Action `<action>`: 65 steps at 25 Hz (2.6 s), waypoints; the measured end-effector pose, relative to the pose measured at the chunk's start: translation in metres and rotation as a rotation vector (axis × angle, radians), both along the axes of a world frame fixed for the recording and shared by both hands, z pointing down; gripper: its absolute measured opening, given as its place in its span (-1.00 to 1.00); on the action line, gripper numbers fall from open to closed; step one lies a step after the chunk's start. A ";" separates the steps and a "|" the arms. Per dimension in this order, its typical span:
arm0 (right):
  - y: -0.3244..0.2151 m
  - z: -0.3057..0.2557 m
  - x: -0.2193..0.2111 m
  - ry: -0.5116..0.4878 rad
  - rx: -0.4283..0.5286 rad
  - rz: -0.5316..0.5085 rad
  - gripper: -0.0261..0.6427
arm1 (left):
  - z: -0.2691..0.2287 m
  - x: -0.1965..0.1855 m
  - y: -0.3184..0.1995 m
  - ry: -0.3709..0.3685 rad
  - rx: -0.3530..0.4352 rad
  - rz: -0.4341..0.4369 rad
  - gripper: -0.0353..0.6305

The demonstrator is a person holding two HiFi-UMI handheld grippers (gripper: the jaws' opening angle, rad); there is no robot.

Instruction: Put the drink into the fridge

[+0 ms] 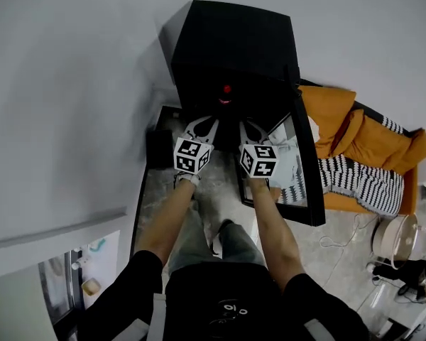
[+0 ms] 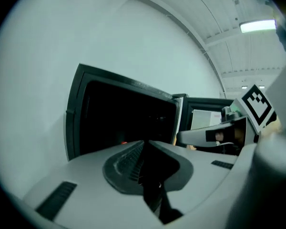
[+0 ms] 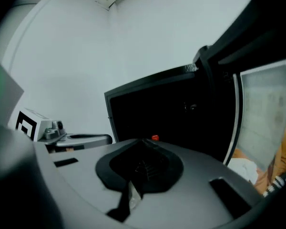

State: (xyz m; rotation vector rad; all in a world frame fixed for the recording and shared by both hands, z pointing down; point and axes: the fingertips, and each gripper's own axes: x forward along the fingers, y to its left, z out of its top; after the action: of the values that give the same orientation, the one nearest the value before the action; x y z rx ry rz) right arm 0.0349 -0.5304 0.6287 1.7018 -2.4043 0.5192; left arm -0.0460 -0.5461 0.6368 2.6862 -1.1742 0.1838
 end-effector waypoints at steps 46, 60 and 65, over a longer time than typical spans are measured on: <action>0.206 -0.163 0.003 0.065 0.136 -0.202 -0.90 | -0.186 -0.044 0.211 0.006 0.087 -0.189 -0.87; 0.211 -0.162 0.008 0.056 0.137 -0.226 -0.90 | -0.196 -0.028 0.218 0.015 0.095 -0.158 -0.87; 0.212 -0.160 0.009 0.056 0.137 -0.236 -0.90 | -0.195 -0.024 0.219 0.008 0.095 -0.155 -0.87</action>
State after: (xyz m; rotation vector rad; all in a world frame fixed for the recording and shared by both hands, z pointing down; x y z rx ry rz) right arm 0.0436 -0.3179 0.4683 1.4301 -2.6049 0.2763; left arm -0.0696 -0.3268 0.4415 2.6570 -1.4155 0.0948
